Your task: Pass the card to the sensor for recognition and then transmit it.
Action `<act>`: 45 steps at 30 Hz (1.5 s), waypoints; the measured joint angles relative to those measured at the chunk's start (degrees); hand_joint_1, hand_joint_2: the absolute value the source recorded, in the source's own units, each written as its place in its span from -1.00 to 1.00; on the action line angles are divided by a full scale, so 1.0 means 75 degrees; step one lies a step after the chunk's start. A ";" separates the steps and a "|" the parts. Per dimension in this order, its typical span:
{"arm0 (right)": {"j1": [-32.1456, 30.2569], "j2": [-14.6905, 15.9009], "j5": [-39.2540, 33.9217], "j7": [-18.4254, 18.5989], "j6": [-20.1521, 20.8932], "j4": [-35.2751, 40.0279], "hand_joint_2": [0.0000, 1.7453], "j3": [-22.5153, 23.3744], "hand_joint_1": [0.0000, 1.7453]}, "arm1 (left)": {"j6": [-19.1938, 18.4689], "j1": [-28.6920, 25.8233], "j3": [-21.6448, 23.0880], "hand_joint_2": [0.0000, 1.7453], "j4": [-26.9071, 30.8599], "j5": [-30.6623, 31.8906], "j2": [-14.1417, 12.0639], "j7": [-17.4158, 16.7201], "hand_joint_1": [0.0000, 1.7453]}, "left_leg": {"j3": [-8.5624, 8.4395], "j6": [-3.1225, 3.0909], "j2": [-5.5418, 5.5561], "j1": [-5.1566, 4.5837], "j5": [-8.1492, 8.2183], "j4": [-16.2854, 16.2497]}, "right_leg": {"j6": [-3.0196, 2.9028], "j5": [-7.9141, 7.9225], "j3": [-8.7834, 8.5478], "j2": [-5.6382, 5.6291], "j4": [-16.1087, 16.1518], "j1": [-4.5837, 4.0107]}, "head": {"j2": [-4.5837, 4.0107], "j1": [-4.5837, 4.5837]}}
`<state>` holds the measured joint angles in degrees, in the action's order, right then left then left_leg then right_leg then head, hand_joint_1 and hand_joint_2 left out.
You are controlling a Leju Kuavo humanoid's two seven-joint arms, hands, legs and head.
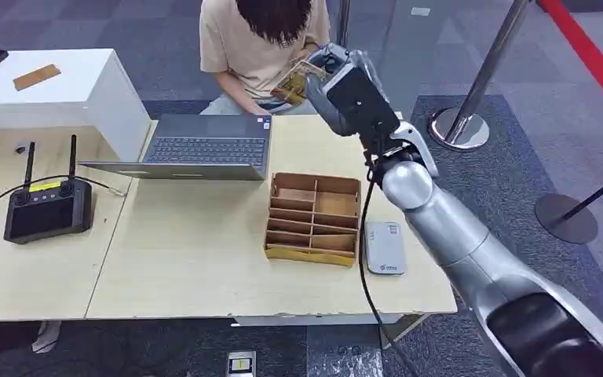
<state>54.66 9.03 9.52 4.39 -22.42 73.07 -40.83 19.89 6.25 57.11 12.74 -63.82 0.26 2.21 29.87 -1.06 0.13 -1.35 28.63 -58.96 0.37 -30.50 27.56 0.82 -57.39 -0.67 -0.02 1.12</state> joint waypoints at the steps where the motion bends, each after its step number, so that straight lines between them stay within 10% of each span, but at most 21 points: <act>1: 0.0168 -0.0032 0.0385 0.0157 -0.0082 -0.0206 1.00 -0.0035 1.00 | 0.0000 0.0009 0.0020 -1.00 0.0000 0.0009 0.0000 -0.0006 -1.00 | -0.0001 0.0000 0.0002 0.0001 0.0000 0.0000 | 0.0000 0.0000 -0.0001 0.0001 0.0000 0.0000 | 0.0003 0.0000; 8: 0.1151 -0.0297 0.7570 0.1577 -0.0376 -0.1896 1.00 -0.1406 1.00 | 0.0023 0.0111 0.0131 -1.00 0.0000 0.0006 0.0000 -0.0055 -1.00 | -0.0001 0.0000 0.0009 0.0008 0.0000 0.0000 | 0.0000 -0.0001 -0.0002 0.0004 -0.0001 -0.0006 | 0.0003 -0.0003; 14: 0.1071 -0.0283 0.9693 0.1700 -0.0432 -0.2431 1.00 -0.2119 1.00 | 0.0026 0.0054 0.0158 -1.00 0.0000 -0.0053 -0.0012 -0.0032 -1.00 | 0.0007 0.0001 0.0005 0.0009 0.0002 -0.0001 | 0.0001 -0.0002 0.0010 0.0002 0.0000 -0.0007 | 0.0003 0.0000; 45: 0.0494 0.0157 1.0187 0.1793 -0.0490 -0.2612 1.00 -0.2049 1.00 | -0.0003 0.0005 0.0236 -1.00 -0.0009 -0.0006 -0.0064 -0.0047 -1.00 | 0.0008 0.0001 0.0002 0.0009 0.0002 -0.0002 | 0.0000 -0.0001 0.0011 0.0001 0.0002 -0.0007 | 0.0003 0.0000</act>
<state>58.37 10.21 85.92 17.84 -26.10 53.48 -56.19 19.87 6.29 58.88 12.68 -63.87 -0.22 1.86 29.93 -1.05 0.15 -1.28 28.64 -58.97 0.37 -30.50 27.64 0.83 -57.37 -0.73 0.00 1.12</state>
